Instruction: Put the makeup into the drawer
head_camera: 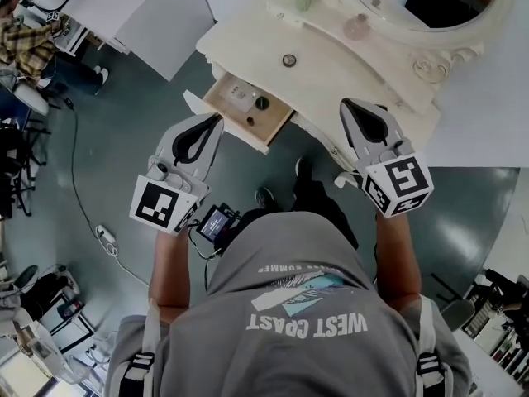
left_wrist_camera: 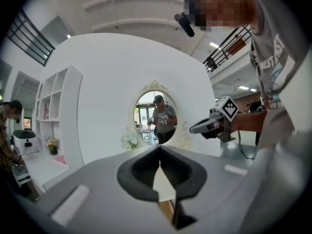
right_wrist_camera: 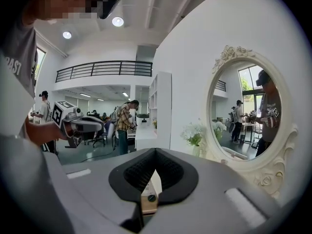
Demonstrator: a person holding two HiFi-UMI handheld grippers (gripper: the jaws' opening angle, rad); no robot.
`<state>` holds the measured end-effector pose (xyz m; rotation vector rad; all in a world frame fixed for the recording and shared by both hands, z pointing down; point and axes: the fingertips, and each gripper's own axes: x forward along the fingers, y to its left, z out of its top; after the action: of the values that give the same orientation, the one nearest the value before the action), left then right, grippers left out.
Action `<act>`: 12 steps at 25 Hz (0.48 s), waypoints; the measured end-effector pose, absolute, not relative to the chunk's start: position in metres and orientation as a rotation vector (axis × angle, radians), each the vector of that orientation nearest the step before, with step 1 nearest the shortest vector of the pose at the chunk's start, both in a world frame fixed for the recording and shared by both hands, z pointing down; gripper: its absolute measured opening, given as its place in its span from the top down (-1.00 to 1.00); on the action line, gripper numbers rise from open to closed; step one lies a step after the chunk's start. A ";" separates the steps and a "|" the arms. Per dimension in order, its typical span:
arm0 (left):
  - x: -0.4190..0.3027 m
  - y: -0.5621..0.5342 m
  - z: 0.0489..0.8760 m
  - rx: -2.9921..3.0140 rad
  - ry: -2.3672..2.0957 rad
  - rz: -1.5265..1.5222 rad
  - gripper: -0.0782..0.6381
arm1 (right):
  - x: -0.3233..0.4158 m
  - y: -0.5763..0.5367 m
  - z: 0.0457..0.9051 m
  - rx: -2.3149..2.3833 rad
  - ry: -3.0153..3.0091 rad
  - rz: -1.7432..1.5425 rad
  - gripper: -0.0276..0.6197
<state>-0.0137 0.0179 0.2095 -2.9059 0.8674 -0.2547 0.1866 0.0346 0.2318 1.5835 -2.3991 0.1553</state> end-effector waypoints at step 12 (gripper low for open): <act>-0.019 -0.045 0.228 -2.877 1.060 -0.321 0.78 | 0.201 -0.065 0.292 1.425 -2.398 0.238 0.91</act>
<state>-0.0195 -0.0449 0.2276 -2.8768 1.0605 -0.3214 0.2013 -0.0652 0.2922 1.4250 -2.3978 0.2377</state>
